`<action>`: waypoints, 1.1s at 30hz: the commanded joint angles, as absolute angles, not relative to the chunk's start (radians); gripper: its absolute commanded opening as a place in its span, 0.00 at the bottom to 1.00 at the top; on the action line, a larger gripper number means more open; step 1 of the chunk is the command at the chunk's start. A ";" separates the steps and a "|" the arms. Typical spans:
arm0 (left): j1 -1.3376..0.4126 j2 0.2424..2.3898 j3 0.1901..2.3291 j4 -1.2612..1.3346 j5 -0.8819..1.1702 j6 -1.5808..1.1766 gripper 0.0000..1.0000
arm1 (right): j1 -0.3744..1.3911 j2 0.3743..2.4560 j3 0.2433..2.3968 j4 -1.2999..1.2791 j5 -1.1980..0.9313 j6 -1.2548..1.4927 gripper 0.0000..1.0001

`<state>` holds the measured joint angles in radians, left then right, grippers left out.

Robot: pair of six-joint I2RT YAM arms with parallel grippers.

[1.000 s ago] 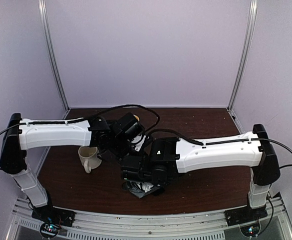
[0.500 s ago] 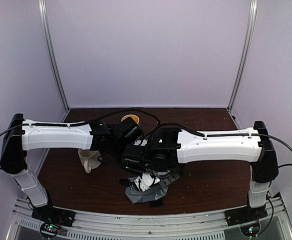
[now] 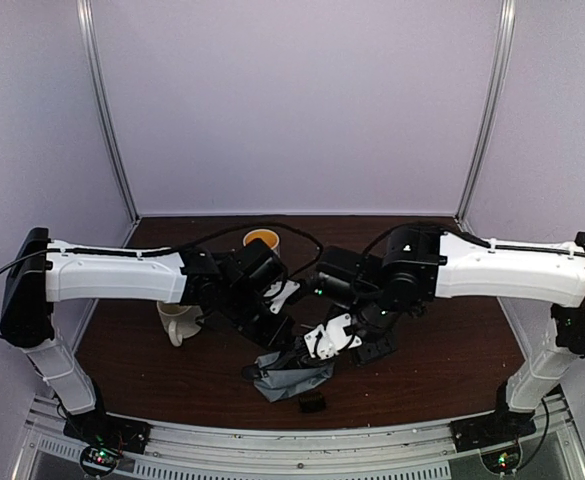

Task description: Sort the hair-cutting tools

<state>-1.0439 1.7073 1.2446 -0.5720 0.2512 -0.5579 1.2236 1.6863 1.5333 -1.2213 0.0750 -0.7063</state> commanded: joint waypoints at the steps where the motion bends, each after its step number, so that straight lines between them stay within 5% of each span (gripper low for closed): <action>1: -1.038 1.673 1.227 -0.535 0.219 -0.508 0.00 | 1.109 1.575 1.382 -1.065 -0.024 -0.636 0.54; 13: -1.040 1.605 1.144 -0.411 0.149 -0.458 0.00 | 0.785 1.432 1.054 -0.657 -0.551 -0.265 0.57; 24: -1.041 1.619 1.148 -0.404 0.128 -0.444 0.00 | 0.752 1.698 1.215 -0.709 -0.700 -0.208 0.53; 27: -1.040 1.617 1.153 -0.416 0.118 -0.438 0.00 | 0.747 1.705 1.212 -0.707 -0.754 -0.210 0.39; 31: -1.040 1.615 1.164 -0.460 0.088 -0.418 0.00 | 0.747 1.697 1.208 -0.737 -0.789 -0.202 0.02; 33: -1.040 1.594 1.162 -0.500 0.066 -0.402 0.22 | 0.741 1.686 1.222 -0.787 -0.804 -0.202 0.00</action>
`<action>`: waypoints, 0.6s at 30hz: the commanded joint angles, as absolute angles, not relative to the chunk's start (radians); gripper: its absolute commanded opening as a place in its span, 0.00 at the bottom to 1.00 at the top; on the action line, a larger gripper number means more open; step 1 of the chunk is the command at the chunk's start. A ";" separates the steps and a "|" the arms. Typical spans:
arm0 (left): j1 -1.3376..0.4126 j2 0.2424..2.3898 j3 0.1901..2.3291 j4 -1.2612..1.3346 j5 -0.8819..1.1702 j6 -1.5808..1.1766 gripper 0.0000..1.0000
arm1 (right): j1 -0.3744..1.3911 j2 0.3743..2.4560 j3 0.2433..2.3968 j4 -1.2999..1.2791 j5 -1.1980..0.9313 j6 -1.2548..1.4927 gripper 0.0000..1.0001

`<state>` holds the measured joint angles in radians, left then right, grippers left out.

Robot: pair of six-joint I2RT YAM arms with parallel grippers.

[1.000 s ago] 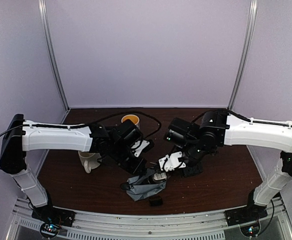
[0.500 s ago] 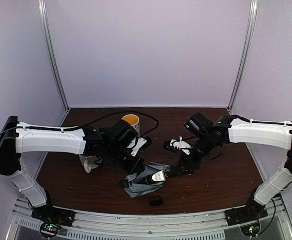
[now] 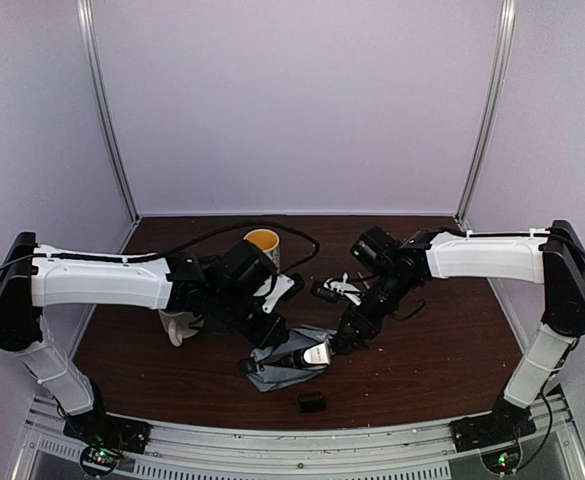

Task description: Sort the hair-cutting tools

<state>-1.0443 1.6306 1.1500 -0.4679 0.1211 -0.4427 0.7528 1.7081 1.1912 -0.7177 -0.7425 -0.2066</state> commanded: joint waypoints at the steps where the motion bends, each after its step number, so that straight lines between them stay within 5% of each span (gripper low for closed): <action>1: -1.040 1.577 1.158 -0.520 0.067 -0.392 0.33 | 0.735 1.681 1.234 -0.816 -0.830 -0.201 0.00; 4: -1.046 1.485 1.102 -0.541 0.008 -0.406 0.47 | 0.714 1.690 1.321 -0.945 -0.944 -0.191 0.00; 10: -1.046 1.317 0.928 -0.454 0.040 -0.446 0.51 | 0.699 1.709 1.352 -1.004 -1.040 -0.155 0.00; 18: -1.064 1.394 0.927 -0.476 0.070 -0.431 0.56 | 0.692 1.835 1.411 -1.030 -1.120 -0.150 0.00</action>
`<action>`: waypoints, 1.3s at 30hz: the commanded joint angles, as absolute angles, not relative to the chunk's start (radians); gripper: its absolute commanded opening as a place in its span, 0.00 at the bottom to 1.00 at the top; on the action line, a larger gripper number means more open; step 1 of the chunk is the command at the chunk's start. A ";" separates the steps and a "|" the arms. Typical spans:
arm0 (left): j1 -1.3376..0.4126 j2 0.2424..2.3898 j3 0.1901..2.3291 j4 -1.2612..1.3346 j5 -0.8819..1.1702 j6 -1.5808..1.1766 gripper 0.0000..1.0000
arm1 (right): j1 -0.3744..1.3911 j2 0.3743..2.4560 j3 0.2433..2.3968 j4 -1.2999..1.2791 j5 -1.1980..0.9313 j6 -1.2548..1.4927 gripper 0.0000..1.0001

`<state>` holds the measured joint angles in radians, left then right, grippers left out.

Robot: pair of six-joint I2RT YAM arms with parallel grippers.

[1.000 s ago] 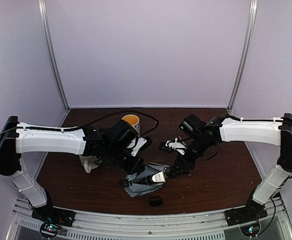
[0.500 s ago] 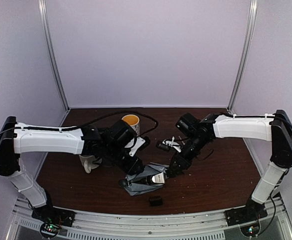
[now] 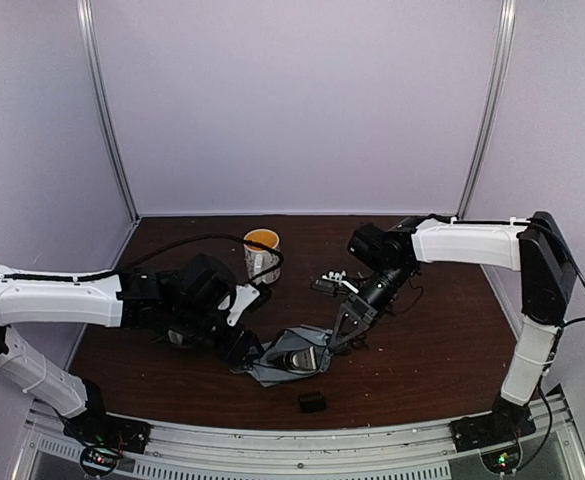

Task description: Sort the hair-cutting tools

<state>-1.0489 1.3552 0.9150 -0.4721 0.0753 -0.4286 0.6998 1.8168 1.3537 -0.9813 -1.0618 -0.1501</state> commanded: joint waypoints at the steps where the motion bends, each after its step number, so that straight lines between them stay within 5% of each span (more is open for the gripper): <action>1: -1.067 1.391 0.916 -0.483 0.055 -0.434 0.58 | 0.692 1.833 1.418 -1.036 -1.109 -0.154 0.00; 18: -1.034 1.175 0.714 -0.514 0.194 -0.572 0.63 | 0.692 1.843 1.387 -1.043 -1.087 -0.180 0.00; 25: -0.993 1.211 0.690 -0.435 0.239 -0.616 0.31 | 0.694 1.857 1.392 -1.044 -1.080 -0.193 0.00; 28: -0.991 1.225 0.692 -0.429 0.244 -0.624 0.00 | 0.693 1.863 1.405 -1.044 -1.054 -0.196 0.00; 39: -0.991 0.898 0.645 -0.510 0.227 -0.753 0.00 | 0.758 1.990 1.627 -1.101 -1.028 -0.200 0.01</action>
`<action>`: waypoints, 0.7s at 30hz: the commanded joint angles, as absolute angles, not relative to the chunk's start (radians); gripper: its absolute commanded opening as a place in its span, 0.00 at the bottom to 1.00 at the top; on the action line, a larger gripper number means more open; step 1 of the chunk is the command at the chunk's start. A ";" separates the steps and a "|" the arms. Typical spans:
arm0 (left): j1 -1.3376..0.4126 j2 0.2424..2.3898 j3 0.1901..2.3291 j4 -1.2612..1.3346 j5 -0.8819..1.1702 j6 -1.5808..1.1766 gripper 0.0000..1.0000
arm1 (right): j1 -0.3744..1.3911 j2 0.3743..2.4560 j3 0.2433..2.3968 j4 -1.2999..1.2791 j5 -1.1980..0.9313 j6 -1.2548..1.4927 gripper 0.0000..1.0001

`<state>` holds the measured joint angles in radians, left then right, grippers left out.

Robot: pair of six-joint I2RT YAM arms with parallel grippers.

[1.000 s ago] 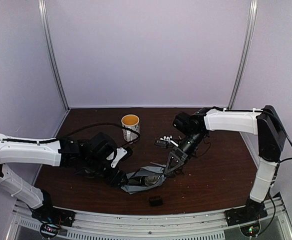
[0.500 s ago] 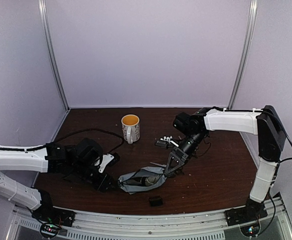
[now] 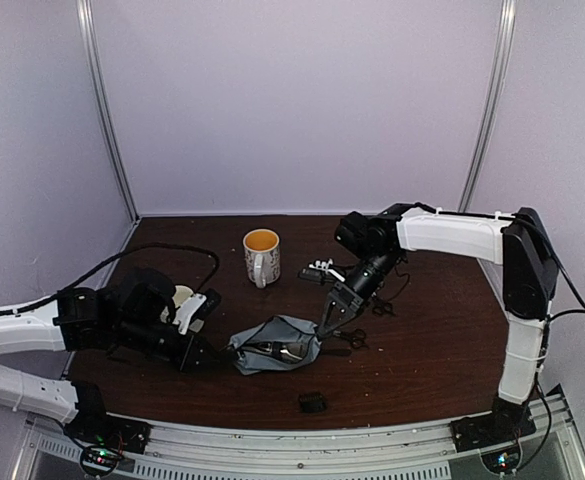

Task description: Sort the hair-cutting tools

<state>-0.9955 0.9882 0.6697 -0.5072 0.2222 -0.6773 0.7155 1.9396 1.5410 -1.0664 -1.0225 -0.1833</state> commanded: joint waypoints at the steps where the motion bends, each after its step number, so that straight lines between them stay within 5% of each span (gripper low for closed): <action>1: -0.991 0.879 0.635 -0.512 0.232 -0.768 0.00 | 0.771 2.008 1.650 -1.110 -1.035 -0.202 0.01; 13: -0.991 0.807 0.540 -0.636 0.225 -0.858 0.00 | 0.819 2.160 1.817 -1.141 -0.998 -0.178 0.05; 17: -0.992 0.806 0.623 -0.768 0.148 -0.798 0.41 | 0.818 2.182 1.853 -1.154 -0.995 -0.180 0.08; 21: -0.992 0.792 0.758 -0.820 0.001 -0.696 0.51 | 0.819 2.179 1.881 -1.175 -0.977 -0.202 0.24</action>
<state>-0.9958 0.8158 0.6216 -0.7612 0.1532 -0.7982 0.8219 2.1750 1.8397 -1.1400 -1.0054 -0.1837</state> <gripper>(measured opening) 0.490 0.176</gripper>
